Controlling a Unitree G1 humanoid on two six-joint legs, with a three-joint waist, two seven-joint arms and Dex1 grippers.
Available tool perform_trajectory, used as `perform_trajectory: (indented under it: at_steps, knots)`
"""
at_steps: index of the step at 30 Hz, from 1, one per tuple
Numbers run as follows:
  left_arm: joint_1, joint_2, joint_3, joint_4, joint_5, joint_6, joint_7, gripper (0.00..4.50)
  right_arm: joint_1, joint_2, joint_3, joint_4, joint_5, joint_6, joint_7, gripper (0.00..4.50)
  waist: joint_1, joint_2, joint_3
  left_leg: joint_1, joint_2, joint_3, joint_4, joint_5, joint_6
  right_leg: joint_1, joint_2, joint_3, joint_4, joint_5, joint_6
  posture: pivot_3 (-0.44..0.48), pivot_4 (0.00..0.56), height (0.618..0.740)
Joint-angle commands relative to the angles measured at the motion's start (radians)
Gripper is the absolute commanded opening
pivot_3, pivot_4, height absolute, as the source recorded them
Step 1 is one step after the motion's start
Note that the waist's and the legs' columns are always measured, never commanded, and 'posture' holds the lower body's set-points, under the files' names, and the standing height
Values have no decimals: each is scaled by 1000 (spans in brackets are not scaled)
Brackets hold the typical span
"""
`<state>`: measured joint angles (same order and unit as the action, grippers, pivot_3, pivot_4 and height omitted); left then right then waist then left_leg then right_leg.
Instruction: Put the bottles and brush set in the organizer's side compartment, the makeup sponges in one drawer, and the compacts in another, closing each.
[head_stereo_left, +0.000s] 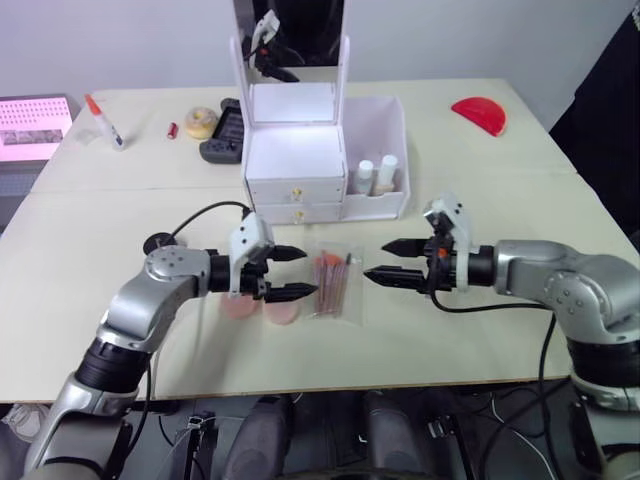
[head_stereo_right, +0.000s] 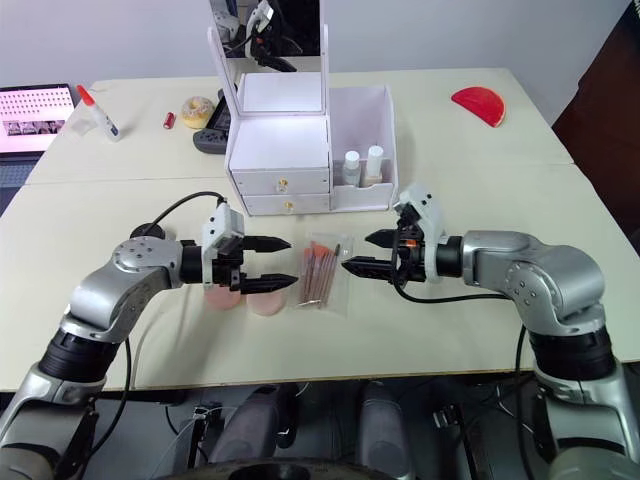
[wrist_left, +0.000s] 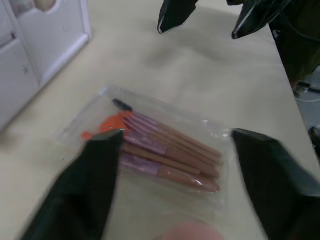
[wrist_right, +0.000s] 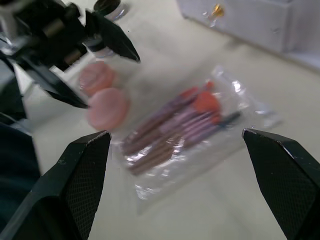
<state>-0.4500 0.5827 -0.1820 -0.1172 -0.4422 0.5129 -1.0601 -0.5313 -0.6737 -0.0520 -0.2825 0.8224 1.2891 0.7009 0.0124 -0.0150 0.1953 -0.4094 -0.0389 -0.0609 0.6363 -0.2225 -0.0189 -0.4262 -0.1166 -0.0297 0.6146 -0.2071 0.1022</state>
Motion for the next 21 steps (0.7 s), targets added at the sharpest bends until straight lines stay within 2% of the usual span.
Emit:
perform_trajectory:
  at_steps: [1,3,4,12,21]
  knots:
    - [-58,-28,-25,49,26,-46,-32,1480,-80,73,-73,109,52,202,-77,4500,1,0,0,0,0,0,1,0,0,1,0,0,0,0,0,0,150,737]
    - [-78,-48,-43,90,49,-64,-41,389,-114,104,-100,170,51,289,-103,4500,0,0,0,0,-1,0,1,0,0,1,0,0,0,1,2,0,150,737]
    - [-86,-57,-49,106,55,-69,-44,10,-126,110,-103,195,48,311,-111,4500,-1,0,0,-1,-1,0,1,0,0,1,0,0,0,1,2,0,150,737]
    - [-116,-105,-90,204,134,-122,-51,10,-168,128,-76,363,74,325,-181,4500,-3,0,0,0,-1,0,1,0,1,0,1,0,1,2,3,0,150,737]
    - [-117,-117,-119,259,211,-162,-61,10,-197,305,-102,523,95,325,-309,4500,-29,-1,-1,1,-1,0,1,0,1,0,2,0,3,3,5,0,150,737]
